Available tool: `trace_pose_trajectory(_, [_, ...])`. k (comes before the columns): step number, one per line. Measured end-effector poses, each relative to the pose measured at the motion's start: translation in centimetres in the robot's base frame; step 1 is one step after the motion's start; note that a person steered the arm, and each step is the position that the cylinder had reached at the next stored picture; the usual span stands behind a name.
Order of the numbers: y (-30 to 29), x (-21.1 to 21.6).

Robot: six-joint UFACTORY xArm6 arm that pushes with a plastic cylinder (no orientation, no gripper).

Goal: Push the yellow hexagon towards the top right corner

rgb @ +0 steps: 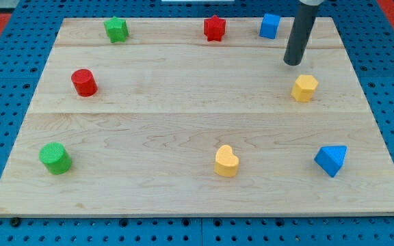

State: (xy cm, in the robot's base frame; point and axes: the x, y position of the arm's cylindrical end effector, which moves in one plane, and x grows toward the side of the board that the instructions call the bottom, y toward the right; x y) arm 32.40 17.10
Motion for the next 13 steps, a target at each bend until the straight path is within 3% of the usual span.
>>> trace_pose_trajectory(3, [-5.2, 2.0])
trace_pose_trajectory(4, [-12.5, 2.1])
trace_pose_trajectory(5, [-15.8, 6.8])
trace_pose_trajectory(7, [-4.2, 12.5])
trace_pose_trajectory(8, [0.0, 11.5])
trace_pose_trajectory(9, [0.1, 8.7])
trace_pose_trajectory(11, [3.1, 7.4])
trace_pose_trajectory(13, [5.4, 0.8])
